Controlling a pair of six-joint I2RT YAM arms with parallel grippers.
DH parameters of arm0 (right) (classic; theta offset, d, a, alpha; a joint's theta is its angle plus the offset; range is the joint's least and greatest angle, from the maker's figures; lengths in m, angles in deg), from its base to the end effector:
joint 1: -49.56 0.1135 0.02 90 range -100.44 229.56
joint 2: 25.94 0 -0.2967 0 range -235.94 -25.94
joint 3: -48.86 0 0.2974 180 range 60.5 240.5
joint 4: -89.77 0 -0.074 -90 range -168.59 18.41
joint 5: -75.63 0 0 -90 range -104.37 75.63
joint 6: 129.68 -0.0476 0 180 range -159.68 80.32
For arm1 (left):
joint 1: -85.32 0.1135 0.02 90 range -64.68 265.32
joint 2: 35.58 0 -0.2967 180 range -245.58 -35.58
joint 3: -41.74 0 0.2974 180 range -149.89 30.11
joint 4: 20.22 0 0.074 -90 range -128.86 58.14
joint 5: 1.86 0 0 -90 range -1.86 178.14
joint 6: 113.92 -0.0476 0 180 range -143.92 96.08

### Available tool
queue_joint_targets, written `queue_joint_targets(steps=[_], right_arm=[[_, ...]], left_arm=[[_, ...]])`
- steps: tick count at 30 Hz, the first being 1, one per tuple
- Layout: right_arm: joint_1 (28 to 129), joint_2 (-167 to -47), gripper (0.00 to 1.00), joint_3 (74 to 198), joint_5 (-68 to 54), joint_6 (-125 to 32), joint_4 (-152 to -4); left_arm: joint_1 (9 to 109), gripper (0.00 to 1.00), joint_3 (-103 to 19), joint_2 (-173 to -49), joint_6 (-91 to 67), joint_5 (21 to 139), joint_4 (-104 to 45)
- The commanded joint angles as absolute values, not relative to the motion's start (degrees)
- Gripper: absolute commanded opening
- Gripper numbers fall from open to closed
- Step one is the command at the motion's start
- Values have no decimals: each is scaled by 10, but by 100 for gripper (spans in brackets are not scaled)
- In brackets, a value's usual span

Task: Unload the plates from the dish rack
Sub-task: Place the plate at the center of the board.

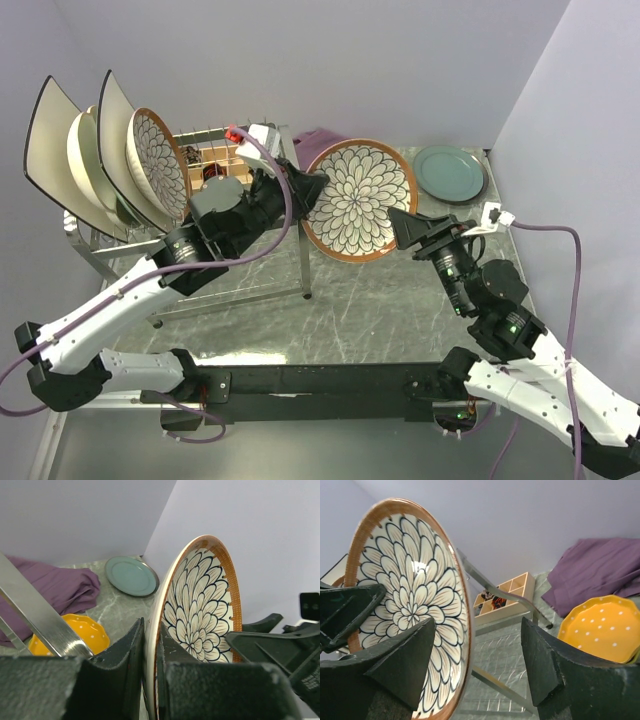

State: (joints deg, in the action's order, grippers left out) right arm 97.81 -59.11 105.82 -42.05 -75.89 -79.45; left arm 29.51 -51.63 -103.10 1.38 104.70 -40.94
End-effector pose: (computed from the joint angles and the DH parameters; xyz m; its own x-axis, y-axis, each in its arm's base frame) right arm 0.1210 0.1024 0.4219 -0.0913 0.6833 -0.7244 -0.3785 0.6490 0.6600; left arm 0.1761 -0.2350 0.5280 -0.2252 -0.3974 -0.8896 0.5941 0.6677 -0.4487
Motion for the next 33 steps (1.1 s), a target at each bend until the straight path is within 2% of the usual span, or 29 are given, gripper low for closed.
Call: queue_joint_targets(steps=[1,8,10,11,12,13,14,16,17,19,20,28,30,31,33], right_arm=[[981,-602,72,1068,-396,-763,-832],[981,-600,39,1059,-368,-783,-870],[981,-600,24,1058,-351,-789,-879],[981,-597,4,1057,-348,-798,-882],[981,-594,0,1052,-350,-805,-886],[981,-592,0,1051,-355,-818,-886],[980,-590,0,1049,-361,-837,-885],[979,-585,0,1048,-365,-856,-881],[979,-580,0,1048,-364,-873,-883],[978,-571,0,1047,-365,-888,-887],[977,-567,0,1048,-365,-899,-888],[976,-529,0,1044,-396,-937,-878],[977,-514,0,1038,-409,-943,-872],[976,-508,0,1036,-422,-937,-873],[976,-495,0,1037,-435,-935,-862]], left_arm=[[293,1,-526,-992,55,1014,-283],[293,1,-514,-989,73,987,-283],[293,1,-512,-992,77,982,-283],[293,1,-511,-993,78,981,-284],[293,1,-510,-994,82,979,-287],[293,1,-510,-996,82,981,-289],[293,6,-510,-997,82,982,-290],[293,16,-513,-1002,78,985,-296],[293,26,-514,-1003,78,985,-298],[293,32,-515,-1005,76,975,-297],[293,42,-515,-1006,76,971,-297],[293,59,-533,-1011,69,947,-311],[293,66,-535,-1010,65,951,-313],[293,77,-537,-1011,63,952,-314],[293,89,-540,-1010,56,954,-317]])
